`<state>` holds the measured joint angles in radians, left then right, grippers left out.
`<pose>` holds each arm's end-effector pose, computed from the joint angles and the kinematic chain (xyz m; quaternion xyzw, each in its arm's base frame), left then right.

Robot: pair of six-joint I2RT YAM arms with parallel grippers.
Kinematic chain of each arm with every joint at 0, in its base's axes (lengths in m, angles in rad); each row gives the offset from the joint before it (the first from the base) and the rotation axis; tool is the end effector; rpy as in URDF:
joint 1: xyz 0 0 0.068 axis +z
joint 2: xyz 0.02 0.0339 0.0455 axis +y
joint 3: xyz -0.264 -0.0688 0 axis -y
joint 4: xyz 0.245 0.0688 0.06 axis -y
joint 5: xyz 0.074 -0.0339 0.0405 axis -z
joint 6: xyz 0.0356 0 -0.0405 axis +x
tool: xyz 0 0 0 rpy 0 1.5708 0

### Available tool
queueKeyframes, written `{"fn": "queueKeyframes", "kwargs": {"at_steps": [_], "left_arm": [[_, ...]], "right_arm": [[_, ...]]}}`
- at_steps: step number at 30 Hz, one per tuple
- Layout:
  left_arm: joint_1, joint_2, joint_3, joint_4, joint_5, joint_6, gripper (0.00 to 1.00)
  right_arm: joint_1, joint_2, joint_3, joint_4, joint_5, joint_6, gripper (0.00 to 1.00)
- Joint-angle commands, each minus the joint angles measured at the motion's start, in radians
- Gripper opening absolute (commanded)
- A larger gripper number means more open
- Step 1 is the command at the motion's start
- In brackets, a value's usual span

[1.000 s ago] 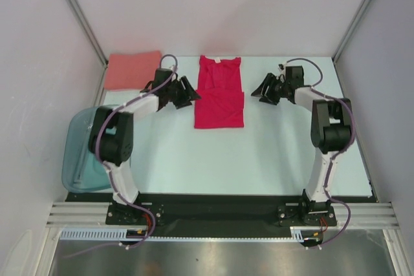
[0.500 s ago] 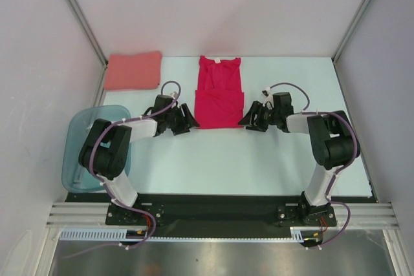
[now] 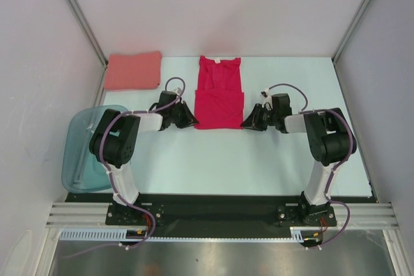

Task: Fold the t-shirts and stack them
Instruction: Fold the tshirt

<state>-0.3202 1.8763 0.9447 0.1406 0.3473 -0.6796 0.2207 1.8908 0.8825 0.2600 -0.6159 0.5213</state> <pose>0.3467 -0.1277 0.1280 -0.0982 0.9081 -0.3197 0.2520 0.3468 0.0989 0.1187 0.0110 0.8818 0.3970 0.2543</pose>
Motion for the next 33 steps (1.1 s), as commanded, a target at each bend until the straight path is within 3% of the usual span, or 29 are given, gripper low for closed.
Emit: {"fn": "queueKeyframes", "kwargs": {"at_steps": [1,2,4,5,15,23,33], "left_arm": [[-0.003,0.046,0.017,-0.128,-0.048,0.029,0.08],[-0.003,0.044,0.023,-0.133,-0.059,0.04,0.0],[-0.003,0.035,0.028,-0.186,-0.105,0.055,0.0],[-0.005,0.032,0.028,-0.215,-0.117,0.07,0.0],[-0.016,-0.14,-0.133,-0.254,-0.142,0.075,0.0],[-0.121,-0.318,-0.397,-0.187,-0.105,-0.024,0.0],[-0.183,-0.537,-0.553,-0.191,-0.077,-0.074,0.0]], "right_arm": [[0.003,0.016,-0.017,-0.038,0.033,-0.024,0.19],[0.002,0.011,-0.025,-0.039,0.041,-0.02,0.15],[-0.01,-0.009,-0.036,-0.059,0.071,-0.018,0.01],[-0.018,-0.018,-0.042,-0.067,0.08,-0.021,0.0],[-0.021,-0.211,-0.135,-0.234,0.13,-0.067,0.0],[0.057,-0.407,-0.377,-0.243,0.133,0.016,0.0],[0.092,-0.714,-0.566,-0.361,0.159,0.051,0.0]]}}
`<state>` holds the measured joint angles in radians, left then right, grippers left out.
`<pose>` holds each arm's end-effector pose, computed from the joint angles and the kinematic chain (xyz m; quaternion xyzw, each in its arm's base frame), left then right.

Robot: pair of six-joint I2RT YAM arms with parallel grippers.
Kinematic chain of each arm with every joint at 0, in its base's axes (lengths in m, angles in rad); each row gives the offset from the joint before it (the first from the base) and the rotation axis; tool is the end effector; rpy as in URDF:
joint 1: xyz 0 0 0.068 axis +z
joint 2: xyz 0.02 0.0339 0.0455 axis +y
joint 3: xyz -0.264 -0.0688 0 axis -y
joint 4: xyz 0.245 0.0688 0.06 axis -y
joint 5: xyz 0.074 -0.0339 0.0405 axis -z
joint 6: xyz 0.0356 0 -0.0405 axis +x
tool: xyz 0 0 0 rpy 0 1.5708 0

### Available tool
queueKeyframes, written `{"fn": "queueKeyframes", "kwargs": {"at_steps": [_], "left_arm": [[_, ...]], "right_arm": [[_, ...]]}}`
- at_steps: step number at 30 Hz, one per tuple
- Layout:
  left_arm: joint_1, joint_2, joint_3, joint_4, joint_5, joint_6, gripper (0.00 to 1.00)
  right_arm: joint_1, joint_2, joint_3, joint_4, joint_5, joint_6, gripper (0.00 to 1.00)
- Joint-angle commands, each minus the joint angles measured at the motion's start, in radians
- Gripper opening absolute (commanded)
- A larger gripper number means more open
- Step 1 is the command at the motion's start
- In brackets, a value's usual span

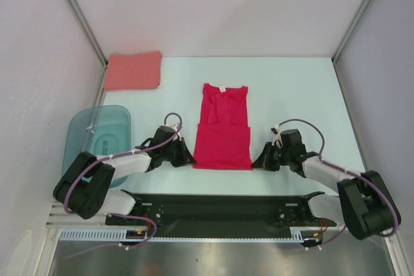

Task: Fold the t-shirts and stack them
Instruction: Fold the tshirt

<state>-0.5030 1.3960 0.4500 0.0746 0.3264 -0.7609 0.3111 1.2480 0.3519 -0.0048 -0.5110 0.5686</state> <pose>0.2007 -0.1235 0.1274 -0.0640 0.9265 -0.3229 0.1826 0.1864 0.0782 0.1277 0.0349 0.9169 0.3514 0.1861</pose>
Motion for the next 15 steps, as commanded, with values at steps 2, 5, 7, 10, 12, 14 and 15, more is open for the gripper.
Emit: {"fn": "queueKeyframes", "kwargs": {"at_steps": [2,5,7,10,12,14,15], "left_arm": [[-0.002,-0.116,-0.077,-0.139,-0.05,0.008,0.0],[-0.005,-0.144,-0.097,-0.145,-0.044,0.005,0.18],[-0.006,-0.153,-0.109,-0.144,-0.055,-0.003,0.29],[-0.008,-0.175,-0.137,-0.13,-0.047,-0.018,0.42],[-0.009,-0.195,-0.157,-0.121,-0.038,-0.02,0.47],[-0.02,-0.204,-0.171,-0.111,-0.02,-0.029,0.51],[-0.025,-0.21,-0.174,-0.104,-0.018,-0.037,0.52]], "right_arm": [[0.002,-0.145,-0.054,-0.116,0.06,0.01,0.0],[0.005,-0.174,-0.091,-0.089,0.058,0.037,0.0],[0.005,-0.167,-0.105,-0.067,0.055,0.05,0.0],[0.008,-0.157,-0.125,-0.041,0.037,0.068,0.01],[0.011,-0.179,-0.139,-0.038,0.035,0.08,0.12],[0.01,-0.228,-0.159,-0.049,0.051,0.103,0.26],[0.011,-0.246,-0.163,-0.055,0.06,0.111,0.3]]}}
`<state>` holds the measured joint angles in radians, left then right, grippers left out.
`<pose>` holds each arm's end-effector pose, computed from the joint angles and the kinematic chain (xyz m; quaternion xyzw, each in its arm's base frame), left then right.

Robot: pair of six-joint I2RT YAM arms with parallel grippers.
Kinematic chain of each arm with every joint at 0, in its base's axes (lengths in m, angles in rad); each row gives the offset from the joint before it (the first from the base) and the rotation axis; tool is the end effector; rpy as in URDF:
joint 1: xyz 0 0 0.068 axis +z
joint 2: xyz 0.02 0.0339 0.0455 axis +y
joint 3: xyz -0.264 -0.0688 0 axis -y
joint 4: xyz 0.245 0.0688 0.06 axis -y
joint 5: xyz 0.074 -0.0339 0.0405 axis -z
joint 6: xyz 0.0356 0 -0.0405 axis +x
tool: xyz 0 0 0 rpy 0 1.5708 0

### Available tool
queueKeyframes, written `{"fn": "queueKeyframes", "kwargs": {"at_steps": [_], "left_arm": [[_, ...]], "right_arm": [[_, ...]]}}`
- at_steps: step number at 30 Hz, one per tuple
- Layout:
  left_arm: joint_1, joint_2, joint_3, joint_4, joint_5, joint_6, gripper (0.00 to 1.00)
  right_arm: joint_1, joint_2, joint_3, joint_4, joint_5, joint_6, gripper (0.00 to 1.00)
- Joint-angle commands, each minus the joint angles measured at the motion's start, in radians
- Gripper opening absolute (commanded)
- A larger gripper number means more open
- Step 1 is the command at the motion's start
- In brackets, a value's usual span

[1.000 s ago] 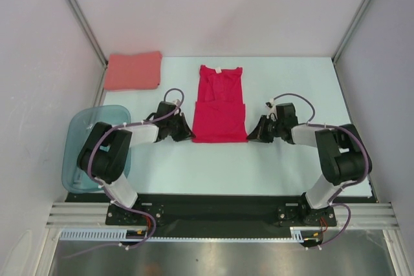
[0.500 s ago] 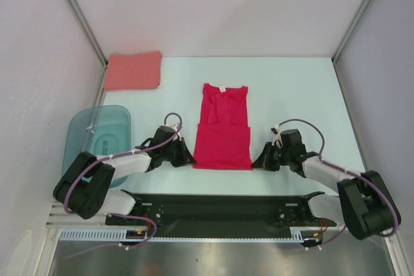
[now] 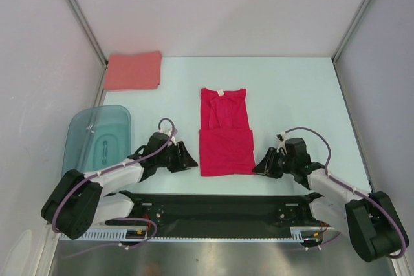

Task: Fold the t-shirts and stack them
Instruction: Fold the tshirt

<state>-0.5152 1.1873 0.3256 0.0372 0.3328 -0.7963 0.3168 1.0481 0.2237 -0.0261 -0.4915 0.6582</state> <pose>0.1678 -0.1084 0.1324 -0.0689 0.9177 -0.3415 0.1909 0.1545 0.0683 0.1239 0.0697 0.9091 0.3613 0.1954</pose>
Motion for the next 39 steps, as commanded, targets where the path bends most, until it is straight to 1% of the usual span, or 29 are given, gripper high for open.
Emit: {"fn": "queueKeyframes", "kwargs": {"at_steps": [1,3,5,6,9,13,17,25,28,29,30,35,39], "left_arm": [[-0.031,-0.005,-0.054,-0.059,-0.025,-0.02,0.52],[-0.055,-0.002,-0.062,-0.043,-0.035,-0.037,0.53],[-0.097,0.011,-0.062,-0.04,-0.05,-0.061,0.54],[-0.108,0.02,-0.062,-0.042,-0.055,-0.067,0.54],[-0.141,0.064,-0.068,0.024,-0.066,-0.107,0.54],[-0.183,0.123,-0.059,0.046,-0.089,-0.144,0.54],[-0.218,0.19,-0.043,0.055,-0.101,-0.161,0.5],[-0.232,0.21,-0.057,0.055,-0.11,-0.176,0.38],[-0.233,0.224,-0.054,0.046,-0.11,-0.169,0.24],[-0.232,0.228,-0.043,0.017,-0.121,-0.162,0.1],[-0.232,0.236,-0.037,-0.002,-0.124,-0.147,0.01],[-0.232,0.252,-0.037,-0.03,-0.112,-0.11,0.0],[-0.238,0.192,-0.072,-0.03,-0.092,-0.109,0.0]], "right_arm": [[0.007,-0.063,-0.04,-0.052,0.048,0.032,0.32],[0.008,-0.098,-0.043,-0.067,0.06,0.043,0.37],[0.01,-0.109,-0.041,-0.093,0.077,0.055,0.4],[0.011,-0.111,-0.041,-0.095,0.082,0.057,0.4],[0.025,-0.099,-0.043,-0.094,0.082,0.061,0.41],[0.039,-0.079,-0.053,-0.069,0.091,0.064,0.41],[0.053,-0.068,-0.063,-0.054,0.097,0.07,0.41],[0.068,-0.049,-0.066,-0.038,0.114,0.075,0.38],[0.07,-0.063,-0.063,-0.06,0.132,0.077,0.22],[0.07,-0.068,-0.061,-0.072,0.137,0.077,0.05],[0.07,-0.083,-0.058,-0.083,0.14,0.077,0.0],[0.09,-0.152,-0.055,-0.173,0.165,0.106,0.0],[0.128,-0.229,-0.05,-0.267,0.194,0.136,0.0]]}}
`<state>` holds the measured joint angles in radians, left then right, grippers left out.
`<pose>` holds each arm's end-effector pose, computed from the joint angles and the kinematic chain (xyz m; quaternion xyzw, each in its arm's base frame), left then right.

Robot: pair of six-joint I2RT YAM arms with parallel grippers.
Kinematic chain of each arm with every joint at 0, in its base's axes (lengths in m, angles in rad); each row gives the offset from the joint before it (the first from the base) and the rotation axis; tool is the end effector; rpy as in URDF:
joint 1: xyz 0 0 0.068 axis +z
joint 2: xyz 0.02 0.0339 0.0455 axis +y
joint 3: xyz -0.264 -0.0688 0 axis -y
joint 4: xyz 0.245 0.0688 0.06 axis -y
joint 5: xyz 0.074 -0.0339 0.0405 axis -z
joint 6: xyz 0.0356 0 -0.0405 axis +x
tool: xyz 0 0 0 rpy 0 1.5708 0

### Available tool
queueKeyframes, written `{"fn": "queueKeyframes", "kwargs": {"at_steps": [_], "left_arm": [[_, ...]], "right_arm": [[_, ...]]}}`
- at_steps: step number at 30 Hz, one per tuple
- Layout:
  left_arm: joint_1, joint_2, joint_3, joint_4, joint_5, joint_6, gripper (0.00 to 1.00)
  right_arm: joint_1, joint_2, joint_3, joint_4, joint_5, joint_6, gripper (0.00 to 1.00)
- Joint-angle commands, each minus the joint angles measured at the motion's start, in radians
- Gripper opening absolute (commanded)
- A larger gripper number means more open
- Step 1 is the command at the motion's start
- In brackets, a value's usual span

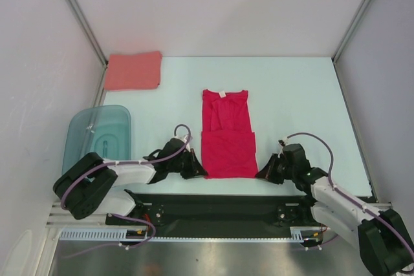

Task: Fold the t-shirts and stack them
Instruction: Fold the tshirt

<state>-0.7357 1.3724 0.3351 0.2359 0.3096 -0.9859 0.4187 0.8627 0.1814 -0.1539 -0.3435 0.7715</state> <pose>0.1553 -0.1552 0.1144 -0.0569 0.9159 -0.3744 0.1333 0.1308 0.0713 0.1266 0.1008 0.9159 0.3307 0.2040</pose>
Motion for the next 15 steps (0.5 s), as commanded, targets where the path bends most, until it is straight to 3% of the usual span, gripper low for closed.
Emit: {"fn": "queueKeyframes", "kwargs": {"at_steps": [1,8,15], "left_arm": [[-0.019,-0.015,-0.097,-0.253,-0.069,0.078,0.0],[-0.021,-0.208,-0.116,-0.372,-0.055,0.076,0.0],[-0.022,-0.298,-0.053,-0.431,-0.027,0.053,0.0]], "right_arm": [[0.032,-0.059,-0.01,-0.154,0.05,0.028,0.0],[0.074,-0.253,0.003,-0.294,0.067,0.069,0.0],[0.08,-0.272,0.073,-0.335,0.063,0.061,0.0]]}}
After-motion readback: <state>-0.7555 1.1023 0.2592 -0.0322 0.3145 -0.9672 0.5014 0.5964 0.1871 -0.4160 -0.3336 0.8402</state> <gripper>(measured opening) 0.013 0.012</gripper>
